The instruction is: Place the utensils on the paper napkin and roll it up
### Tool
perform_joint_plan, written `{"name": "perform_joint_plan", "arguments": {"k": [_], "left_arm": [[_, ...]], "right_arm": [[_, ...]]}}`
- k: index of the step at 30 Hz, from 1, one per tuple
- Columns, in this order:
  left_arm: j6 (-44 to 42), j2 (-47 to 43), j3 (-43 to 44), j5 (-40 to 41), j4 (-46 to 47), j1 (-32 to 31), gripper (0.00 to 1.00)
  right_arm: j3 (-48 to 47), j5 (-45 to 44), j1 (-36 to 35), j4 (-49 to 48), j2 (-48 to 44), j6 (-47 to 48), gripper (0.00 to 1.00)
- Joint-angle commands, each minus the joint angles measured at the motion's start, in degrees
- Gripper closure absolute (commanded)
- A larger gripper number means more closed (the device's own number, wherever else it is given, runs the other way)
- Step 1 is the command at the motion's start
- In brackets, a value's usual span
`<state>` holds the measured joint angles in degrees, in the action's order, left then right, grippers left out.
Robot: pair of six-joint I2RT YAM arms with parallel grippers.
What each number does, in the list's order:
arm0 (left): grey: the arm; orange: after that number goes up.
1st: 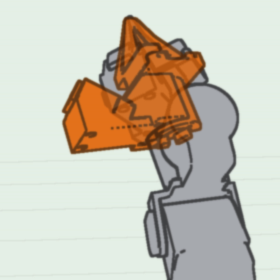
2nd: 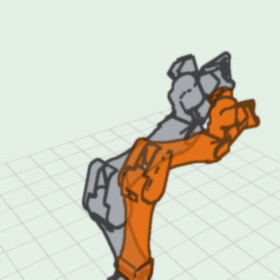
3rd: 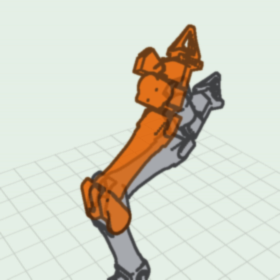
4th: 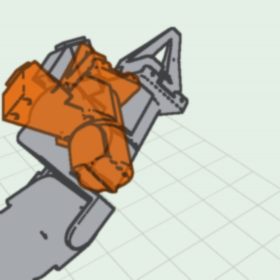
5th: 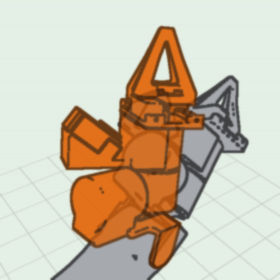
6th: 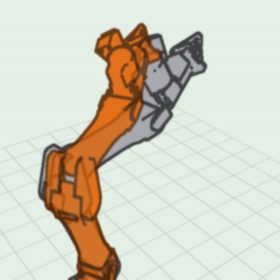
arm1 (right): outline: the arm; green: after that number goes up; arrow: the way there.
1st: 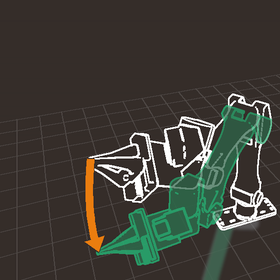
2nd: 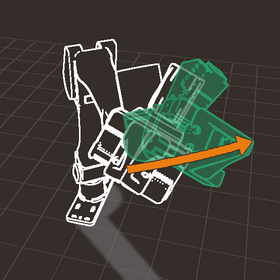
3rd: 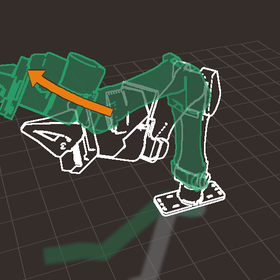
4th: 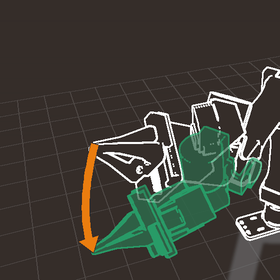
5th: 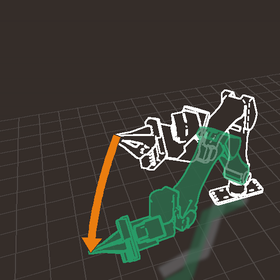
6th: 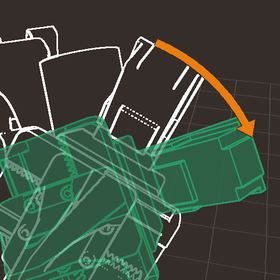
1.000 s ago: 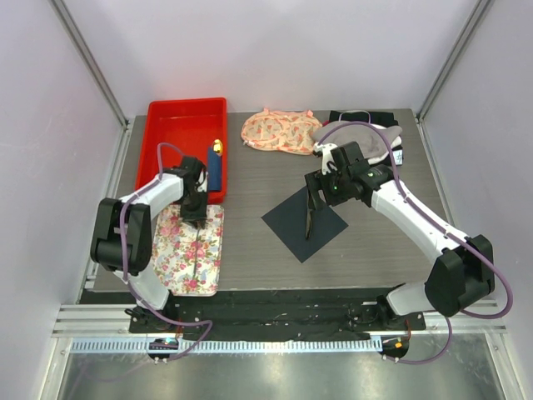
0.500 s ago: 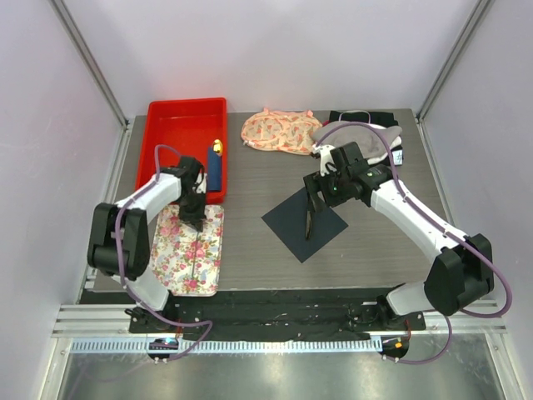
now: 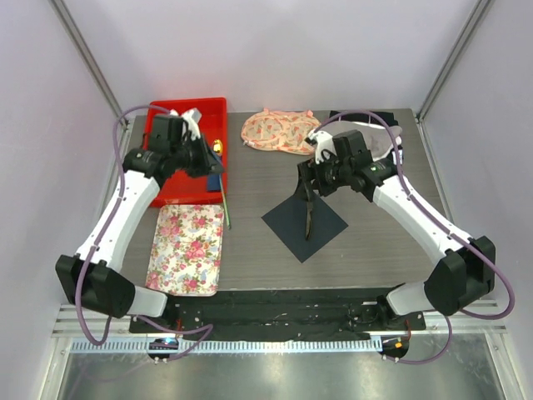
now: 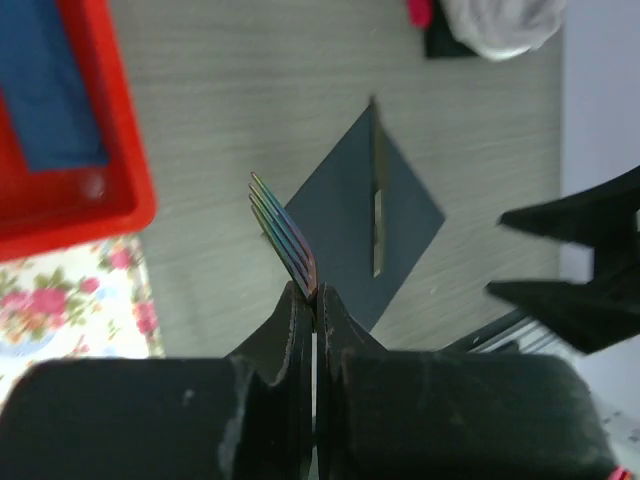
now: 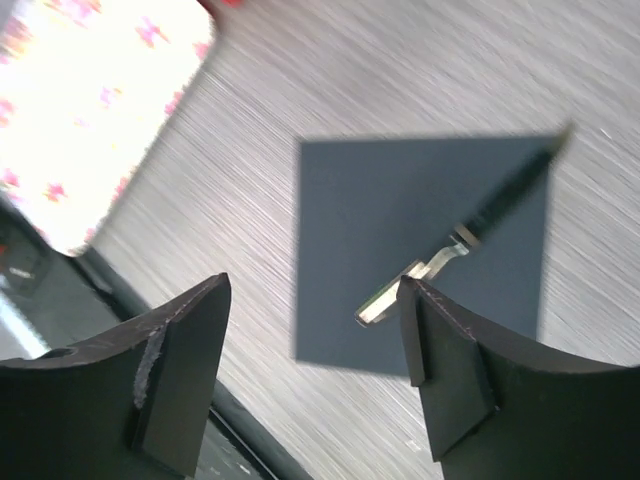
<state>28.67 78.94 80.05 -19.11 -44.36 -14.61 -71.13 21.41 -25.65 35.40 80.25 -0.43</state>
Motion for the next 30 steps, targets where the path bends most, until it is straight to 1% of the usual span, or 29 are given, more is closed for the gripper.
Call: {"name": "perform_joint_plan", "arguments": {"k": [1,3,5,7,9,13,14,15,20,21,23,24,27,28,30], "left_arm": [[11.2,5.4,7.2,5.7,6.3,-5.8,1.0],[11.8,7.0,9.4,6.9,6.9,-7.5,1.0],[13.3,8.7,10.0,5.8,8.8,-9.3,1.0],[15.2,9.3,9.8,4.5,11.8,-9.8,1.0],[16.2,9.5,9.9,4.8,13.0,-10.0,1.0],[18.5,10.9,11.9,7.9,12.0,-10.4,1.0],[19.1,11.4,12.2,10.0,11.1,-10.6,1.0],[19.2,11.8,13.4,10.7,10.4,-10.9,1.0],[19.5,12.8,14.6,13.2,8.9,-11.1,1.0],[19.7,12.8,14.5,13.5,8.9,-11.1,1.0],[19.8,12.9,14.5,13.2,9.0,-11.1,1.0],[19.8,12.8,14.4,13.5,8.9,-11.1,1.0],[19.7,12.8,14.6,14.0,9.0,-11.1,1.0],[19.7,12.7,14.5,14.0,9.0,-11.2,1.0],[19.8,12.6,14.5,14.0,9.2,-11.1,1.0]], "right_arm": [[-3.4,7.8,0.3,-10.9,0.7,-8.5,0.26],[-5.1,10.7,0.0,-14.4,2.3,-13.4,0.28],[-6.3,13.5,-0.5,-16.7,3.9,-16.0,0.28],[-7.7,14.6,-2.1,-17.7,5.0,-18.7,0.28],[-8.7,13.7,-4.0,-18.4,6.3,-19.6,0.28],[-10.5,4.0,-6.9,-17.0,7.8,-18.9,0.28],[-10.8,0.3,-7.4,-16.3,8.3,-17.4,0.3],[-11.2,-1.6,-8.1,-16.2,8.9,-17.0,0.31],[-11.8,-5.7,-11.5,-15.8,10.0,-14.5,0.35],[-11.7,-8.0,-12.1,-15.6,10.4,-14.0,0.36],[-11.4,-10.0,-13.5,-15.4,11.0,-13.2,0.38],[-11.3,-11.8,-14.1,-15.4,11.2,-12.4,0.4],[-11.2,-14.9,-15.1,-15.4,11.9,-11.3,0.49],[-11.3,-15.1,-15.2,-15.4,12.1,-11.2,0.54],[-11.3,-15.0,-15.4,-15.4,12.5,-11.1,0.58]]}}
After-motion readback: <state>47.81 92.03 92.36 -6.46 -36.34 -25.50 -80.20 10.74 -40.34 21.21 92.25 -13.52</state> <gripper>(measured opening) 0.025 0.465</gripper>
